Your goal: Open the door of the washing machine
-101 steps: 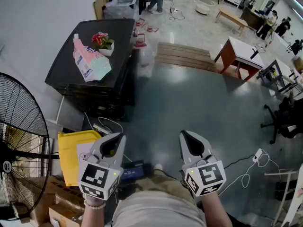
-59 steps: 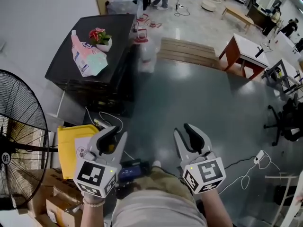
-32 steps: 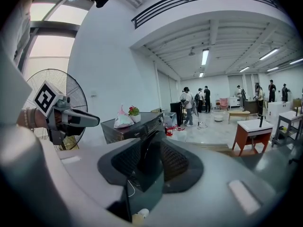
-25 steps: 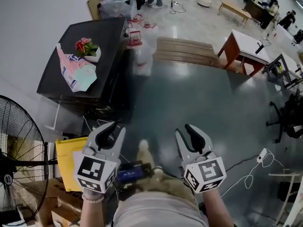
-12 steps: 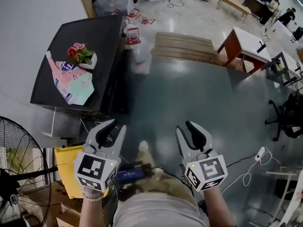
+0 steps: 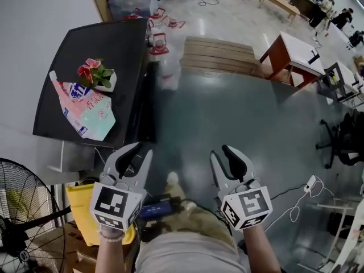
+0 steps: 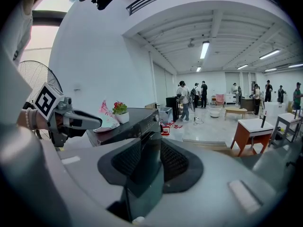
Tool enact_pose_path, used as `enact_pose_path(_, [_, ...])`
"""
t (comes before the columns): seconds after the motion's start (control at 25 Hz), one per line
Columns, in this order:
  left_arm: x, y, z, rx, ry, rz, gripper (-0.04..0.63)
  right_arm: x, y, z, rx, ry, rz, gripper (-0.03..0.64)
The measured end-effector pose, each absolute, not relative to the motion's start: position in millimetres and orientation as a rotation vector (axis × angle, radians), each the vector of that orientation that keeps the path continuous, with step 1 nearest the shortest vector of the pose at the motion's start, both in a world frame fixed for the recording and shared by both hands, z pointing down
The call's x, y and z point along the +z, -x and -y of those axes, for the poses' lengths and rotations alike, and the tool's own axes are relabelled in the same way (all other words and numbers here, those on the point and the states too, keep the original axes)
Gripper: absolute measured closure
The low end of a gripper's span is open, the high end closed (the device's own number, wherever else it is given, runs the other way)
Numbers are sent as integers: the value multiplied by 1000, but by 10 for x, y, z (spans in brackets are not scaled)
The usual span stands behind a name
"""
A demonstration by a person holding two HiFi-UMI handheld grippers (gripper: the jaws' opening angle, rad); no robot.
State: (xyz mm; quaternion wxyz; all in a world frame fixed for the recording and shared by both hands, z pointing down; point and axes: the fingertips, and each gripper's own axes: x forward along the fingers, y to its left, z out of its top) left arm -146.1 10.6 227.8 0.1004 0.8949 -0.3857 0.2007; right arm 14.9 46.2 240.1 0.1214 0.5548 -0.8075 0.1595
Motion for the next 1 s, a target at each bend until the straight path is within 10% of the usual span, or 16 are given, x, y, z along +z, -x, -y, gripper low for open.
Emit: enact_pose_path(1.0, [2828,1444,362,653,-2581,1107,505,2913,-234,42,522,-1580,2320,503])
